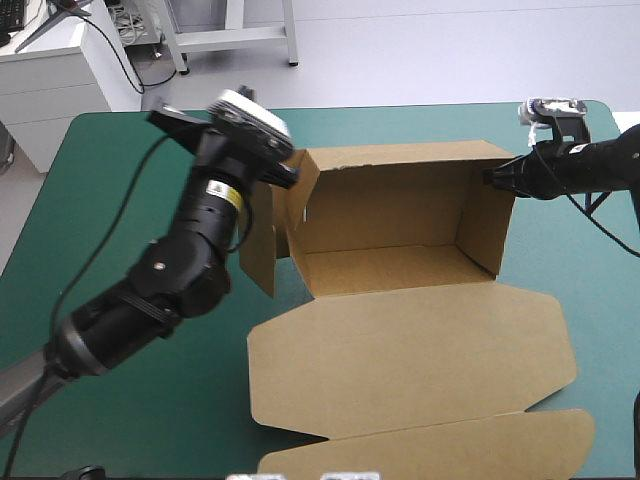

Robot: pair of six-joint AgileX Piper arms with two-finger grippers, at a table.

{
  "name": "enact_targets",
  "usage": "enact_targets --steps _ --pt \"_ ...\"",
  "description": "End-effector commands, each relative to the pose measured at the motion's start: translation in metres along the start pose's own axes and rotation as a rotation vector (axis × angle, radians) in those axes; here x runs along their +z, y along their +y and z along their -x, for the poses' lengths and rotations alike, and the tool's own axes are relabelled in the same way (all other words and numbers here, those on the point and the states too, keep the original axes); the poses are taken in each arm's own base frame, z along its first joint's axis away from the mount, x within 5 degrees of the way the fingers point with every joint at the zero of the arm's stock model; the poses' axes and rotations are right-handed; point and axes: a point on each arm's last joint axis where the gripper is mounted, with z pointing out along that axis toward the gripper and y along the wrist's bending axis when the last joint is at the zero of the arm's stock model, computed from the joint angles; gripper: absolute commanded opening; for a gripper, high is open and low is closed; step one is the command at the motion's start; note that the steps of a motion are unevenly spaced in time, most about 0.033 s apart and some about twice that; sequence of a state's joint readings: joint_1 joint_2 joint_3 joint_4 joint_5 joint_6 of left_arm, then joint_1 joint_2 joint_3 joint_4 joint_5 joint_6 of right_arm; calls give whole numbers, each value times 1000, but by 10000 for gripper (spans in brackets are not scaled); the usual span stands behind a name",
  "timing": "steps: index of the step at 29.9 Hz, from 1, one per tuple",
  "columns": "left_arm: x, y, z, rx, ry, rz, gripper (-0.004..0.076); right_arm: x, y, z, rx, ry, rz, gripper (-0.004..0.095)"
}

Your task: Fold the box

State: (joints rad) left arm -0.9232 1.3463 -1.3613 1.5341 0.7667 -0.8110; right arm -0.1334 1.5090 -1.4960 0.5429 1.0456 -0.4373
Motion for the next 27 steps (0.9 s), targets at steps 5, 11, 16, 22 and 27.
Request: enact_targets --steps 5,11,16,22,27 --pt "11 87 -47 -341 183 120 -1 -21 14 11 80 1 58 1" --pt "18 112 -92 -448 404 95 -1 29 14 4 55 172 68 1" --pt "16 134 -124 -574 529 76 -1 78 24 3 28 221 73 1" --pt "8 151 -148 -645 626 41 -2 108 25 8 51 147 47 3" --pt "6 154 -153 -630 640 -2 -2 114 23 14 59 82 30 143"
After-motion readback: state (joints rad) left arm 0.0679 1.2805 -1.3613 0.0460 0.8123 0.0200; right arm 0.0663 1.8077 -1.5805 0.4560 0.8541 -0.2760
